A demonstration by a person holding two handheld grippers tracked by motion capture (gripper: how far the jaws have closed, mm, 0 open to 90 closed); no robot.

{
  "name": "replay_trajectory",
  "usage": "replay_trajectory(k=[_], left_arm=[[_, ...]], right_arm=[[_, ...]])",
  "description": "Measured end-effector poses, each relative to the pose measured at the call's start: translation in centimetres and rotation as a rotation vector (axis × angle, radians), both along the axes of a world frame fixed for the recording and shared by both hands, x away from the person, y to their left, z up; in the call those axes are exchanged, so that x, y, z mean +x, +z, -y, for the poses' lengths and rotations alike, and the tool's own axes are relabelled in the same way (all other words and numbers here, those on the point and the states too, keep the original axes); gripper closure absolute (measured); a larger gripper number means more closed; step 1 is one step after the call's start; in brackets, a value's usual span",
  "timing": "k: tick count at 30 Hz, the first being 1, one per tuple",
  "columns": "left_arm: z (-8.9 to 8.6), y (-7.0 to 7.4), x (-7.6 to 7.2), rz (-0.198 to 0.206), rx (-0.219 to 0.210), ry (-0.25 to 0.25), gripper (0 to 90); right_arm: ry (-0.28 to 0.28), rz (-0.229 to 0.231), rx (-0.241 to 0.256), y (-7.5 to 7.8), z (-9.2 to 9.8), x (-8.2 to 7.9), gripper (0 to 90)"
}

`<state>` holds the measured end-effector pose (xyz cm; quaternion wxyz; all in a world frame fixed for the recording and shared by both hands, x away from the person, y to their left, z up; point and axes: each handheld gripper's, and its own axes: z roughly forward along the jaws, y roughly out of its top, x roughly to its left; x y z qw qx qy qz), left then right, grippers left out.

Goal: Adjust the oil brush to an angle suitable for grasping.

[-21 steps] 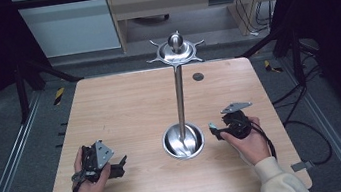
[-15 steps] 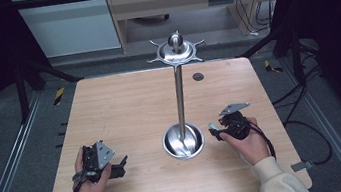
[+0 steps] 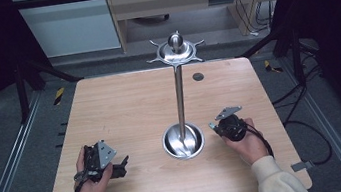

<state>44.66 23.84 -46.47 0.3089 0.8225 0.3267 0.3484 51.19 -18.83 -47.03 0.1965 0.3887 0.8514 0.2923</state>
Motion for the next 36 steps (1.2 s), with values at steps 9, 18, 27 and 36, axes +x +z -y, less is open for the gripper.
replay_trajectory(k=[9,18,27,36], left_arm=[[0.1,0.1,-0.1,0.006,-0.001,-0.004,2.7],[0.1,0.0,-0.1,0.002,0.0,-0.007,2.6],[0.1,0.0,-0.1,0.003,0.001,-0.006,2.6],[0.3,0.0,-0.1,0.002,-0.003,-0.008,2.6]], right_arm=[[0.021,-0.03,-0.033,-0.6,-0.5,0.1,90.0],[0.012,-0.063,-0.061,-1.1,-0.5,0.4,90.0],[-0.005,-0.068,-0.076,-1.2,-0.4,0.5,90.0],[-0.054,-0.084,-0.083,-0.9,-0.2,0.5,88.3]])
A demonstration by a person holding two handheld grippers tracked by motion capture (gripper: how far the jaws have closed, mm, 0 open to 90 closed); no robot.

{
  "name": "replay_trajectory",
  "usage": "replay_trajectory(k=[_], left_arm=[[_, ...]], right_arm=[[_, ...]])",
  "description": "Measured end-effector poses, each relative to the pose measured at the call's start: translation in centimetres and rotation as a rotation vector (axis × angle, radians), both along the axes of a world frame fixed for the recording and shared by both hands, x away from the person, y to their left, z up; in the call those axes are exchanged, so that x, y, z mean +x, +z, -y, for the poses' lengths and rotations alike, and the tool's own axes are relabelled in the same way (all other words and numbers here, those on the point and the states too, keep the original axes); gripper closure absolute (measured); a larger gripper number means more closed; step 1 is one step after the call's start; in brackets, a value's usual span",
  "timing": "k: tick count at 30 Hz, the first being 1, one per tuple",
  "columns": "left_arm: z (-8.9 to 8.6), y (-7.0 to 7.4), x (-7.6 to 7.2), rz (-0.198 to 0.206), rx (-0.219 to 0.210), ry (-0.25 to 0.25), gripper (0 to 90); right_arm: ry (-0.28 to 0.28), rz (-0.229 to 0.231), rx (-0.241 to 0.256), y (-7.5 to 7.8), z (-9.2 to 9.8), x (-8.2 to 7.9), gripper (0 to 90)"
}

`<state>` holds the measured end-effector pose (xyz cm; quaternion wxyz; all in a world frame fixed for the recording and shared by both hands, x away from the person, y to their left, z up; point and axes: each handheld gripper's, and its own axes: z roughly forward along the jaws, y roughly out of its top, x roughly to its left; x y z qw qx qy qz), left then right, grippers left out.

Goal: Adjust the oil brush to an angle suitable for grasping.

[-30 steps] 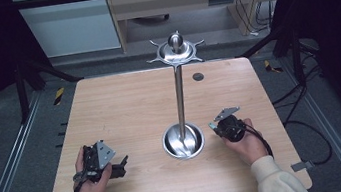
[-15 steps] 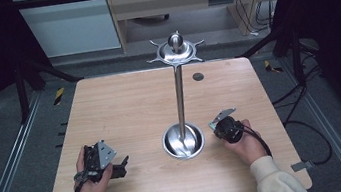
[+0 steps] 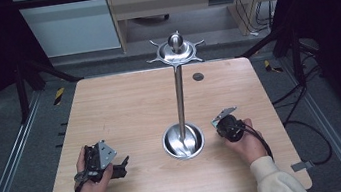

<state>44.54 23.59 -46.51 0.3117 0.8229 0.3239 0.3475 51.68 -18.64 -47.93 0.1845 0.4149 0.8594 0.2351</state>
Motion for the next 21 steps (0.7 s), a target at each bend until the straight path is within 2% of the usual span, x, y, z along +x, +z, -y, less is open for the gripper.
replay_trajectory(k=[3,7,10,12,16,17,21], left_arm=[[0.0,0.0,0.0,-0.007,0.008,-0.005,2.6],[0.1,0.0,-0.3,-0.005,0.001,0.0,2.6],[-0.1,0.1,-0.4,-0.005,0.002,0.003,2.6],[-0.1,0.1,-0.4,-0.005,0.0,0.004,2.6],[0.1,-0.1,-0.4,-0.008,-0.011,0.0,2.6],[0.1,0.0,-0.4,-0.013,0.003,-0.004,2.6],[0.1,0.0,-0.4,-0.013,-0.001,-0.005,2.6]], right_arm=[[-0.018,-0.019,0.074,0.9,0.4,-0.4,82.4],[-0.054,-0.064,0.08,1.7,1.0,-0.5,73.7],[-0.076,-0.115,0.046,2.2,1.4,-0.6,70.5],[-0.062,-0.158,0.022,2.8,1.4,-0.8,70.9],[-0.064,-0.196,-0.028,3.6,1.3,-1.0,67.7],[-0.062,-0.21,-0.03,3.7,1.3,-0.9,67.2],[-0.088,-0.274,-0.044,3.2,1.5,-0.4,66.8]])
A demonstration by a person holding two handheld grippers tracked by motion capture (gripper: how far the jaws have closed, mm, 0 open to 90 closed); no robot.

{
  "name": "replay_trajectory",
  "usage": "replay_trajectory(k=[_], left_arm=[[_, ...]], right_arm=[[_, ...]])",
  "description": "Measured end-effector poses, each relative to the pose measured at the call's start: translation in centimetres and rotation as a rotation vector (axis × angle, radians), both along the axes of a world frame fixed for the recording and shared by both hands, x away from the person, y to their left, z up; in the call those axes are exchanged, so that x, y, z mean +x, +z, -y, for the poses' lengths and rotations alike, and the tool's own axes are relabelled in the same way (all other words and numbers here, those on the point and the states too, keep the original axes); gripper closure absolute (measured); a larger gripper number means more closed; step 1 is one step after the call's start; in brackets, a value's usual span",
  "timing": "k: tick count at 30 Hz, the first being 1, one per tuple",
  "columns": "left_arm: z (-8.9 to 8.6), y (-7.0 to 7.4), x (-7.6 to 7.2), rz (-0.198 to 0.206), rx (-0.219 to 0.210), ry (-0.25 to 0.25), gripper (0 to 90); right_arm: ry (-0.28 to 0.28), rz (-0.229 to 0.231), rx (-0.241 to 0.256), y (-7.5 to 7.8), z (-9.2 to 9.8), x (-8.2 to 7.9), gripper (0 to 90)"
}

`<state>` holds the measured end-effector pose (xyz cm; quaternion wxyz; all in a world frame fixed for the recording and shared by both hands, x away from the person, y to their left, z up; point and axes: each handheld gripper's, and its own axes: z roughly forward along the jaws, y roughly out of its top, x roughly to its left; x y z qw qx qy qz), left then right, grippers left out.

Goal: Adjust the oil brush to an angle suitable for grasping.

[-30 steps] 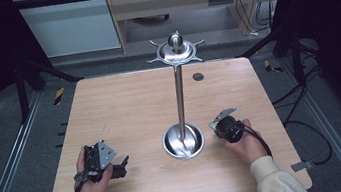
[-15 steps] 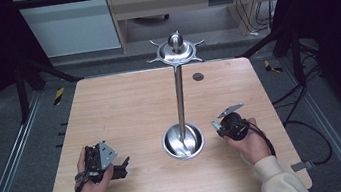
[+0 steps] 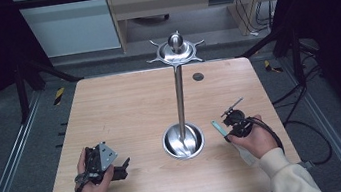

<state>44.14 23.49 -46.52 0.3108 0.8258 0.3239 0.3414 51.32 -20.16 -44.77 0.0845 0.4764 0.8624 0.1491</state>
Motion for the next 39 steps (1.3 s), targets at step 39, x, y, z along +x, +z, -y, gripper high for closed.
replay_trajectory(k=[39], left_arm=[[-0.1,0.0,0.0,0.001,-0.006,-0.002,2.6]], right_arm=[[-0.061,-0.125,-0.031,-1.2,0.5,1.2,82.2]])
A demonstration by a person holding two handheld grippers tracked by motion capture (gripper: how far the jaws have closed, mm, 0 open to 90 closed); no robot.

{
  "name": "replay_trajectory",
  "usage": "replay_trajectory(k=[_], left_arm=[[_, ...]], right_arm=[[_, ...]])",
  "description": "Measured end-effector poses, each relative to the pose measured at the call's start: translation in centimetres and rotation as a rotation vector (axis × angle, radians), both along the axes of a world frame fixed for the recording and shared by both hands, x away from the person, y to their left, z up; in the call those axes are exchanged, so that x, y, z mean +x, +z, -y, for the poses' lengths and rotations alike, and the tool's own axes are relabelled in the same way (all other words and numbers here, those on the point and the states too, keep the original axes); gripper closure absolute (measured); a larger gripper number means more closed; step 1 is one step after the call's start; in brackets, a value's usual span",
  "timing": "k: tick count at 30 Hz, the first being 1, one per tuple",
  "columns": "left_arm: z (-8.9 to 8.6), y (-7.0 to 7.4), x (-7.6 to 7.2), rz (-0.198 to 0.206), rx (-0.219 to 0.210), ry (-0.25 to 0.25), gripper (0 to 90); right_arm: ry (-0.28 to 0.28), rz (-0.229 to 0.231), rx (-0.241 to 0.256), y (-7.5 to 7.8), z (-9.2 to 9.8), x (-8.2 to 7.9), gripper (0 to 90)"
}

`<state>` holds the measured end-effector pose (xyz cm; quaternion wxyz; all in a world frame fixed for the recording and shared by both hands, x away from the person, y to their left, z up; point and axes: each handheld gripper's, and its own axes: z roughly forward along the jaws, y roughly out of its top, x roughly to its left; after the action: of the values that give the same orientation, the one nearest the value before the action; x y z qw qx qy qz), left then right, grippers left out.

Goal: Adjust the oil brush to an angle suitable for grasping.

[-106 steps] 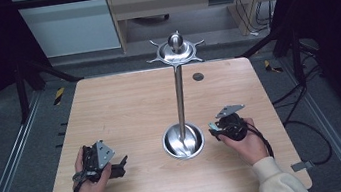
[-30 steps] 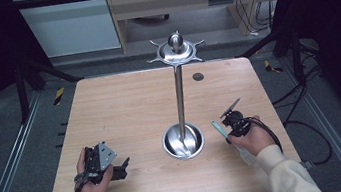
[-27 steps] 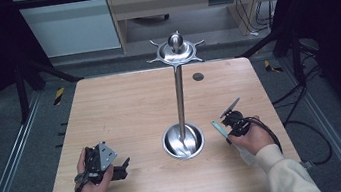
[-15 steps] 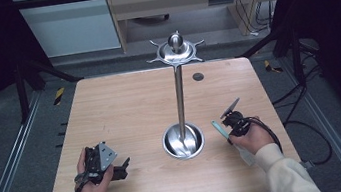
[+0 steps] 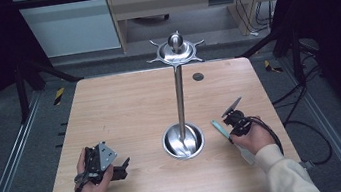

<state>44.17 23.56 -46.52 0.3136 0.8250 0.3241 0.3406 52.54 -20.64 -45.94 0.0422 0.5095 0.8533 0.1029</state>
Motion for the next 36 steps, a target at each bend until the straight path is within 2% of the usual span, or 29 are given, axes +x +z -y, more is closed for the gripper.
replay_trajectory(k=[6,7,10,11,12,16,17,18,19,24,26,27,28,30,36], left_arm=[[0.0,0.0,0.0,0.004,-0.01,0.005,2.6],[-0.1,0.1,0.0,0.002,0.001,0.005,2.6],[-0.2,0.0,0.0,0.001,-0.01,0.008,2.6],[-0.2,0.0,0.0,0.001,-0.01,0.008,2.6],[-0.3,0.1,0.0,0.001,-0.008,0.012,2.6],[-0.5,0.1,0.0,0.004,-0.008,0.022,2.5],[-0.5,0.1,0.0,0.003,-0.01,0.025,2.6],[-0.5,0.1,0.0,0.003,-0.01,0.025,2.6],[-0.5,0.1,0.0,0.002,-0.008,0.029,2.6],[-0.6,0.1,0.1,0.002,-0.006,0.042,2.6],[-0.6,0.0,0.1,0.004,-0.014,0.044,2.6],[-0.7,0.0,0.2,0.004,-0.014,0.044,2.6],[-0.7,0.0,0.2,0.004,-0.01,0.043,2.6],[-0.7,0.0,0.2,0.008,-0.022,0.044,2.6],[-0.6,0.0,0.3,0.002,-0.017,0.032,2.6]], right_arm=[[0.018,0.057,0.031,2.8,0.5,0.0,82.2],[0.008,0.073,0.044,3.6,0.6,-0.1,82.2],[0.014,0.128,0.093,5.5,1.2,-0.1,82.2],[0.014,0.128,0.093,5.5,1.2,-0.1,82.2],[-0.01,0.18,0.161,7.3,1.8,-0.4,82.2],[-0.034,0.286,0.27,9.4,3.1,-0.8,82.2],[-0.037,0.309,0.295,9.8,3.5,-0.9,82.3],[-0.037,0.309,0.295,9.8,3.5,-0.9,82.3],[-0.05,0.356,0.339,10.5,4.2,-1.0,82.3],[-0.074,0.454,0.402,11.8,4.9,-1.7,82.3],[-0.076,0.462,0.415,11.9,4.9,-1.8,82.3],[-0.059,0.477,0.392,12.4,4.8,-1.8,82.2],[-0.062,0.486,0.393,12.6,4.8,-1.9,82.3],[-0.052,0.502,0.409,12.9,4.7,-2.3,82.3],[-0.039,0.543,0.46,14.2,4.7,-3.5,82.3]])
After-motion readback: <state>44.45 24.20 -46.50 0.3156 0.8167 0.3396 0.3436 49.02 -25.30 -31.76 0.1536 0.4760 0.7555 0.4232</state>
